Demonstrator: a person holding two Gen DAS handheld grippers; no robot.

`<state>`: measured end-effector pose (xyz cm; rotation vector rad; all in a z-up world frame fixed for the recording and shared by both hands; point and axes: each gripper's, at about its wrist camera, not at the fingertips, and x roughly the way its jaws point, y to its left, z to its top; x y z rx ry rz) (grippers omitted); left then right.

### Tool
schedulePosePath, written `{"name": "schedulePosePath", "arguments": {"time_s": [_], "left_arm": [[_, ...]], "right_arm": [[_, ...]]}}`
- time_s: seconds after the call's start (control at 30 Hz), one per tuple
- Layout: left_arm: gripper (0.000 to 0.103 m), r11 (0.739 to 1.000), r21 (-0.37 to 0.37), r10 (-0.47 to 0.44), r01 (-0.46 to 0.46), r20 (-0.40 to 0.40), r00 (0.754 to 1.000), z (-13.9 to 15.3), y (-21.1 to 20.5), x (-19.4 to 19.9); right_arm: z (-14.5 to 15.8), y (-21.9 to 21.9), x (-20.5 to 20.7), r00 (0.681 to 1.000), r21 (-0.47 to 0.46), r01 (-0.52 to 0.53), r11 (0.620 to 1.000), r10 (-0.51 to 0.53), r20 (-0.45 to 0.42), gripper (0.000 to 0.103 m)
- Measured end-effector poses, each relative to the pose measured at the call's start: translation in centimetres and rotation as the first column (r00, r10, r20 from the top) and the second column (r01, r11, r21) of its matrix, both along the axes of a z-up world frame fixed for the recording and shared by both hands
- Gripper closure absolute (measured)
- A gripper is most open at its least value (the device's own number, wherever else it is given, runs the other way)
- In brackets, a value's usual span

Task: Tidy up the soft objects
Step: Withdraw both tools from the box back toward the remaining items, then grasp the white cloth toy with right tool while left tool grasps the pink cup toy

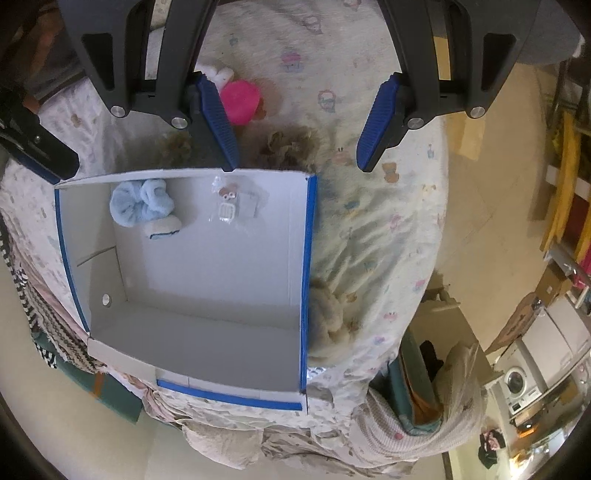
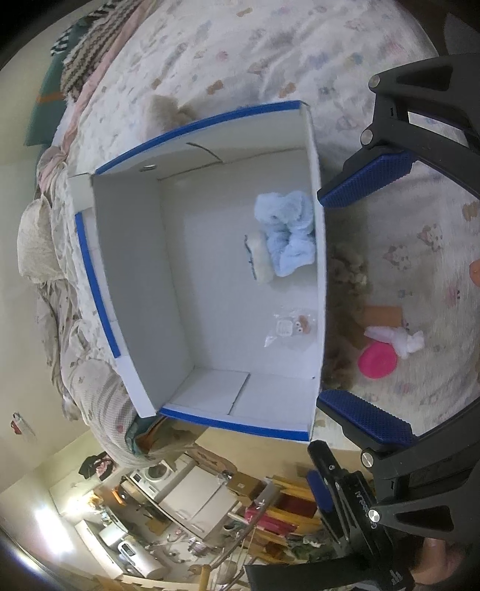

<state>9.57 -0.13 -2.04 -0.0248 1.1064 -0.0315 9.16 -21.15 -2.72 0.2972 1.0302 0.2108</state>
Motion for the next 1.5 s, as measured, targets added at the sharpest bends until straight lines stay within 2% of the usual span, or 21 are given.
{"name": "schedulePosePath", "arguments": {"time_s": [0.27, 0.33, 0.53, 0.63, 0.73, 0.83, 0.9, 0.97, 1.03, 1.1, 1.2, 1.27, 1.33, 1.4, 1.5], "left_arm": [[0.04, 0.999, -0.035, 0.018, -0.018, 0.009, 1.0, -2.1, 1.3, -0.9], [0.04, 0.999, -0.03, 0.025, -0.026, -0.006, 1.0, -2.8, 1.3, -0.8], [0.04, 0.997, -0.005, 0.076, -0.076, 0.015, 0.997, -2.8, 2.1, -0.8], [0.04, 0.995, -0.022, 0.101, -0.101, 0.02, 0.995, -2.7, 2.7, -0.9], [0.04, 0.993, -0.017, 0.121, -0.12, 0.02, 0.992, -2.7, 3.2, -0.9], [0.04, 0.991, -0.017, 0.132, -0.132, 0.014, 0.991, -2.8, 3.7, -0.8], [0.04, 0.991, -0.013, 0.133, -0.133, 0.006, 0.991, -3.1, 3.8, -0.8], [0.04, 0.991, -0.015, 0.129, -0.129, -0.006, 0.992, -3.3, 4.0, -0.8], [0.04, 0.992, -0.01, 0.123, -0.124, -0.014, 0.992, -3.6, 4.2, -0.9], [0.04, 0.993, 0.0, 0.116, -0.116, -0.022, 0.993, -3.8, 4.4, -1.0], [0.04, 0.993, -0.001, 0.119, -0.119, -0.037, 0.992, -4.2, 5.1, -1.2], [0.04, 0.991, -0.007, 0.131, -0.132, -0.047, 0.99, -4.4, 5.7, -1.3], [0.04, 0.99, -0.012, 0.141, -0.142, -0.052, 0.989, -4.5, 6.1, -1.4], [0.04, 0.989, -0.019, 0.148, -0.149, -0.058, 0.987, -4.6, 6.3, -1.4], [0.04, 0.989, -0.022, 0.142, -0.144, -0.061, 0.988, -4.7, 6.0, -1.3]], "right_arm": [[-2.4, 0.2, -0.7, 1.0, -0.002, -0.002, 1.0, 0.002, -0.008, 0.0], [-3.0, 0.2, -0.8, 1.0, -0.04, 0.026, 0.999, -0.027, -0.014, 0.0], [-3.6, -0.4, -0.7, 0.998, -0.02, 0.052, 0.998, -0.052, -0.028, 0.0], [-3.9, -0.5, -0.7, 0.998, -0.001, 0.048, 0.999, -0.048, -0.038, 0.0], [-4.9, -0.3, -0.3, 0.996, 0.027, 0.039, 0.999, -0.037, -0.085, 0.0], [-6.2, 0.4, -0.1, 0.989, 0.103, 0.004, 0.995, 0.011, -0.15, 0.0], [-7.2, 1.4, 0.1, 0.977, 0.193, -0.042, 0.98, 0.081, -0.196, 0.007], [-8.1, 3.1, 0.1, 0.959, 0.224, -0.105, 0.969, 0.158, -0.235, 0.012], [-9.1, 4.9, -0.1, 0.936, 0.198, -0.17, 0.965, 0.221, -0.274, 0.015], [-10.1, 6.6, -0.4, 0.91, 0.17, -0.229, 0.958, 0.273, -0.312, 0.027], [-11.2, 8.4, -0.8, 0.885, 0.144, -0.28, 0.949, 0.313, -0.345, 0.037], [-11.8, 9.0, -0.7, 0.88, 0.113, -0.291, 0.95, 0.312, -0.357, 0.038], [-12.1, 9.3, -0.5, 0.874, 0.116, -0.3, 0.947, 0.321, -0.365, 0.051], [-12.3, 9.5, -0.5, 0.872, 0.12, -0.302, 0.946, 0.325, -0.367, 0.069], [-11.8, 9.2, -0.2, 0.878, 0.131, -0.3, 0.945, 0.327, -0.351, 0.074]]}}
